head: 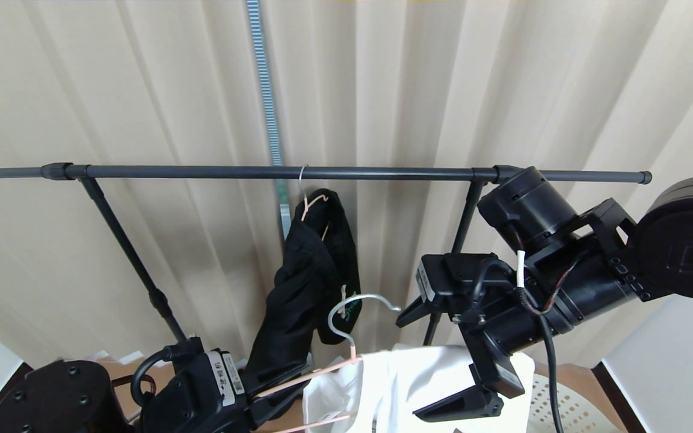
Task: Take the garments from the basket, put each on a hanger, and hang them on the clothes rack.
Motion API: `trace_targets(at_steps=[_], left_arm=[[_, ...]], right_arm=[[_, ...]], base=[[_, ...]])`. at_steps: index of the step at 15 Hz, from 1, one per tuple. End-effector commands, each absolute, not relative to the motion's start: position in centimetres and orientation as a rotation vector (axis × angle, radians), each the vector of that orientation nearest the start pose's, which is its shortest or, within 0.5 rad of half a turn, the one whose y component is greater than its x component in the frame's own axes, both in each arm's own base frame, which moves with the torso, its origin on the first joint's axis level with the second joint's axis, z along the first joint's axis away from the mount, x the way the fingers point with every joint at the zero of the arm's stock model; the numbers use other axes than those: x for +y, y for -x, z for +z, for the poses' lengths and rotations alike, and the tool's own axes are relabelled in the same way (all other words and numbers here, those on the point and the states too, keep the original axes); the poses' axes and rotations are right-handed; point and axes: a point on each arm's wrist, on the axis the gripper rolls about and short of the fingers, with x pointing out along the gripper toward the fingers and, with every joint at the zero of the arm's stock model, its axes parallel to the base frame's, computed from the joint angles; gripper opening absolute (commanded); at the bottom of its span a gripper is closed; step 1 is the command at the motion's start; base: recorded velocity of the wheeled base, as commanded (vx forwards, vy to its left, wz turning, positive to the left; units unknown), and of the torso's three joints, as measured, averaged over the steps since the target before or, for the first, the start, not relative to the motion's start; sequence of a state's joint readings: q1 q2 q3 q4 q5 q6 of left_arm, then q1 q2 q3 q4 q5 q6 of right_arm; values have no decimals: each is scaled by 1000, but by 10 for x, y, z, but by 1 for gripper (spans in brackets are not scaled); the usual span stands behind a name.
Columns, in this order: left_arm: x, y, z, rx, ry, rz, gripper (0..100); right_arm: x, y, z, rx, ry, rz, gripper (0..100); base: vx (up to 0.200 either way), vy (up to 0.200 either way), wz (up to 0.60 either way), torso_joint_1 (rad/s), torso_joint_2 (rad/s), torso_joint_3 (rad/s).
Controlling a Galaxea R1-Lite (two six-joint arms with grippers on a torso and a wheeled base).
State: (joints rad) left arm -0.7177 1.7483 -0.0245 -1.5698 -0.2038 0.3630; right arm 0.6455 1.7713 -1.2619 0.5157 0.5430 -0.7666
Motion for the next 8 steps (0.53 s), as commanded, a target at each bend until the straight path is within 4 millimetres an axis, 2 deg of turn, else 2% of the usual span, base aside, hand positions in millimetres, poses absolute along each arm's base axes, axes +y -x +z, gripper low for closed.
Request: trace_targets(at_steps=[1,7,8], left_arm=[[-136,-149,96,-20,-376,-938,0],[-136,-149,97,-23,-375,-936,0],[-136,-149,97,-23,-375,-936,0]], right_arm=[[192,-235,187,624,663,1440,100],[191,-234,186,628,662,1440,100],[191,-234,187,626,661,1441,0]], base=[[0,0,0,0,0,0],[0,0,0,0,0,0],[0,0,0,0,0,0]])
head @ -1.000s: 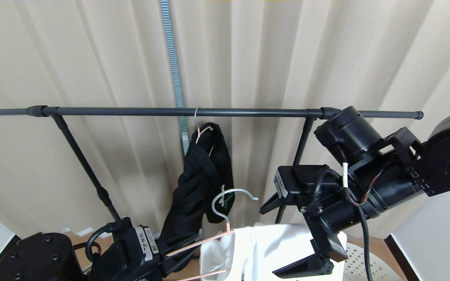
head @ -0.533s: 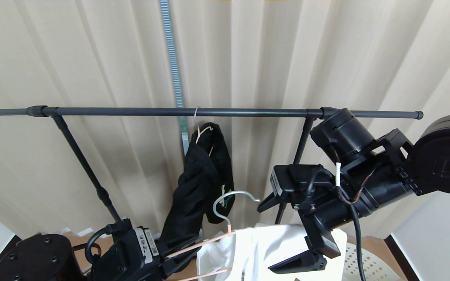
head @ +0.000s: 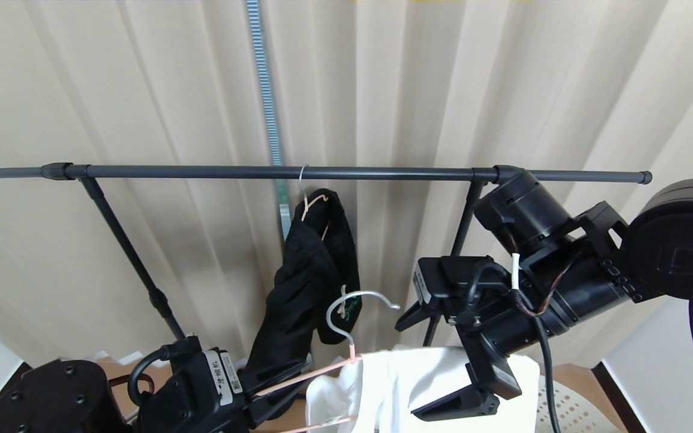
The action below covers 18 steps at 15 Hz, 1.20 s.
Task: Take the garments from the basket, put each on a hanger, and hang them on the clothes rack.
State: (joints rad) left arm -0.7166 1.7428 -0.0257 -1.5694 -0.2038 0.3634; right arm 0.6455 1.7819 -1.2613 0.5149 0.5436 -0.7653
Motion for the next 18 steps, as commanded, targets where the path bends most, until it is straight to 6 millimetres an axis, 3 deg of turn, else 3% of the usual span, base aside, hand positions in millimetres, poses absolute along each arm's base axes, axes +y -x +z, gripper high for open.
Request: trace_targets(at_steps=[1,15,16,18], left_arm=[[-136,-149,97,-23,-375,-936,0],[-136,-151,98,-22,-360,-925,0],[-136,-151,98,-22,-360,-925,100],[-135,-151,100,-27,-346,-923,100]], right_arm=[[191,-234,187,626,661,1441,0],[185,-226,192,616,658,1437,0],[185,-226,193,613,659,1437,0],[183,-223,196,606,655,1432,0]], base=[[0,0,0,0,0,0],[0,0,0,0,0,0],[0,0,0,0,0,0],[0,0,0,0,0,0]])
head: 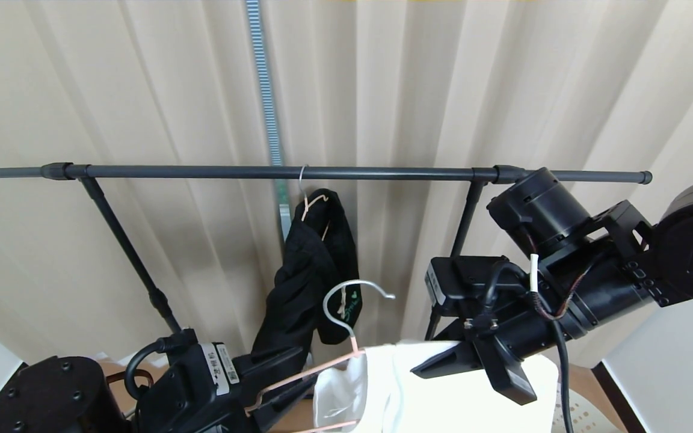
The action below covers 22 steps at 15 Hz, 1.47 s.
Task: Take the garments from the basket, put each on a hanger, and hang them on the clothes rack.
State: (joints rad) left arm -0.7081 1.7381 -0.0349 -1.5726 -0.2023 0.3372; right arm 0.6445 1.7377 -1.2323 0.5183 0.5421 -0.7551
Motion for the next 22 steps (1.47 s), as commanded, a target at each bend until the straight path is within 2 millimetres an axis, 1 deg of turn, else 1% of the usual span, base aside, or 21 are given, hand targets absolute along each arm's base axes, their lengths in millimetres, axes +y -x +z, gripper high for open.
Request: trace_targets(at_steps=[1,3,5,7,8,10,11,13,14,15,16,17,18,20,22], left_arm=[[-134,-150,102,-32,-340,-921,100],[-128,-145,111,-73,-326,-908,100],[-122,-140,125,-132,-283,-886,100],[-117,-138,137,-193,-259,-859,100],[-116,-137,141,-209,-254,-832,100],[-114,-138,140,-186,-251,-733,100],[-114,-139,138,-145,-235,-700,100],[-115,-141,131,-49,-197,-699,100],[-116,-142,124,55,-168,-707,100],[-116,-142,123,63,-166,-707,100],[-121,-141,114,200,-108,-725,100],[-126,-141,111,266,-78,-737,100],[-129,-143,110,299,-67,-738,100],[-145,-150,108,430,-47,-749,100],[-156,-158,105,513,-17,-737,100]], right_arm=[[182,-222,199,598,654,1430,0],[175,-216,203,590,648,1419,0],[167,-208,198,597,641,1413,0],[157,-206,196,562,622,1371,0],[149,-203,197,513,612,1335,0],[138,-198,194,440,603,1275,0],[134,-199,194,403,612,1233,0],[132,-198,198,361,651,1145,0],[129,-196,203,346,670,1088,0],[129,-195,203,345,670,1086,0],[127,-193,206,331,677,1055,0],[127,-194,208,318,678,1027,0],[127,-195,208,316,679,1013,0],[127,-197,205,285,693,948,0],[126,-197,205,265,696,928,0]], base=[[0,0,0,0,0,0],[0,0,0,0,0,0],[0,0,0,0,0,0],[0,0,0,0,0,0],[0,0,0,0,0,0],[0,0,0,0,0,0],[0,0,0,0,0,0],[0,0,0,0,0,0],[0,0,0,0,0,0],[0,0,0,0,0,0],[0,0,0,0,0,0],[0,0,0,0,0,0],[0,0,0,0,0,0],[0,0,0,0,0,0],[0,0,0,0,0,0]])
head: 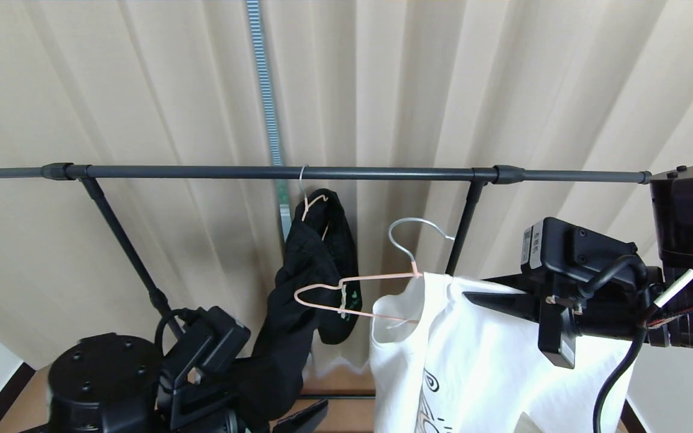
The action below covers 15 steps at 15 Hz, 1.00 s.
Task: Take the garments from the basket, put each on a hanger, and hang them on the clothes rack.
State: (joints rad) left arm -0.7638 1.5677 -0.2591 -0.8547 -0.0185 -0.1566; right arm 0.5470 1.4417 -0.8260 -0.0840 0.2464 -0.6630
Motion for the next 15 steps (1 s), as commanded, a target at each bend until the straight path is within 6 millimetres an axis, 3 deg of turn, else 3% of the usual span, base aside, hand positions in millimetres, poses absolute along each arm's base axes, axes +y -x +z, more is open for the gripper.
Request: trace_targets(at_steps=[1,8,15], left_arm=[[-164,-165,103,547,5,-728,100],[-210,-203,79,605,57,-573,100],[-228,-217,80,568,84,-544,100]], right_arm=[[126,-195,207,257,694,924,0],[124,-192,216,227,634,901,0],[123,-183,221,201,630,911,0]], base=[[0,0,0,0,0,0],[0,0,0,0,0,0],[0,0,0,0,0,0]])
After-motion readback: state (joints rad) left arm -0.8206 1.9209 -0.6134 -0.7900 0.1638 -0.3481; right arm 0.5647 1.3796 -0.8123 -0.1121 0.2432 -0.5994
